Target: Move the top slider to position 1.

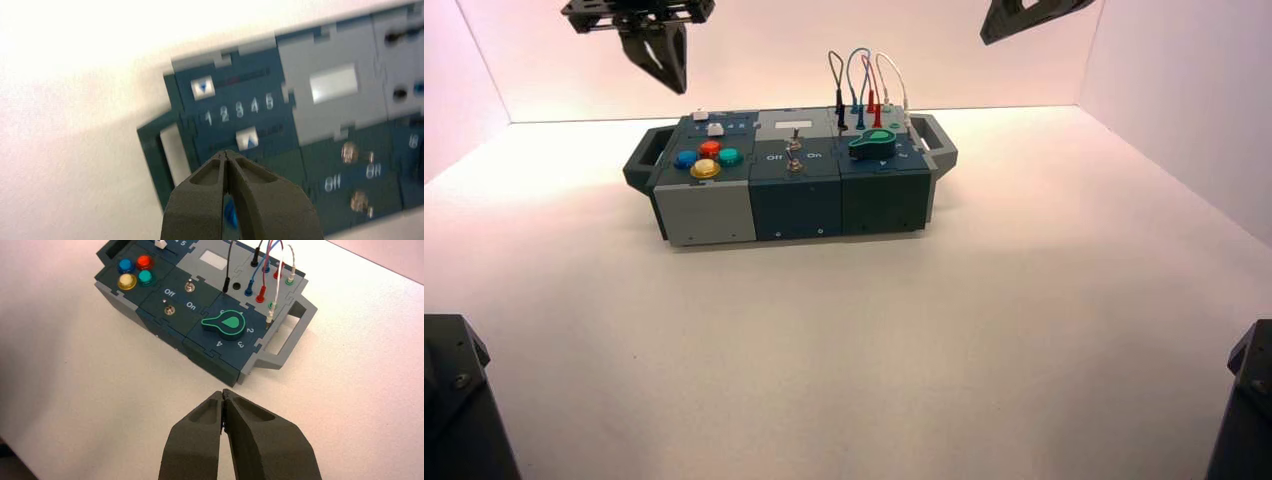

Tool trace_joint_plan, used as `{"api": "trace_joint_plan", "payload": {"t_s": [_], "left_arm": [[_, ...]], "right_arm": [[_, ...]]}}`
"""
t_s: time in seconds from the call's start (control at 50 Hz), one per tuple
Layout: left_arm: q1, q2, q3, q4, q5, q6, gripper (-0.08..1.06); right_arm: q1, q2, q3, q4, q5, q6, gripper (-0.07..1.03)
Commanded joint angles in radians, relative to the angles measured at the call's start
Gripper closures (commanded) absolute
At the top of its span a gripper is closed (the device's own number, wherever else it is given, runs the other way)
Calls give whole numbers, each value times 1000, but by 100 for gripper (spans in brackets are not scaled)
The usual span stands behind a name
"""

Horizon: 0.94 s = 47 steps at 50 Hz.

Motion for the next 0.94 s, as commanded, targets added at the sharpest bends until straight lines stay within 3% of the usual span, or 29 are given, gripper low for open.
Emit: {"api": "trace_joint_plan", "payload": {"t_s": [0.02, 0.12, 0.44, 0.94], "left_arm": [[-5, -49, -9, 0, 41, 25, 101], [-9, -54, -9, 0, 58, 48, 101], [-9, -44, -2, -3, -25, 52, 101], [-3, -89, -3, -8, -35, 52, 101]], "right_arm": [[2, 6, -11, -9, -23, -5, 98], [2, 6, -6, -14, -25, -5, 98], [0, 9, 2, -14, -23, -5, 98], [0, 0, 12, -14, -23, -5, 98]]}}
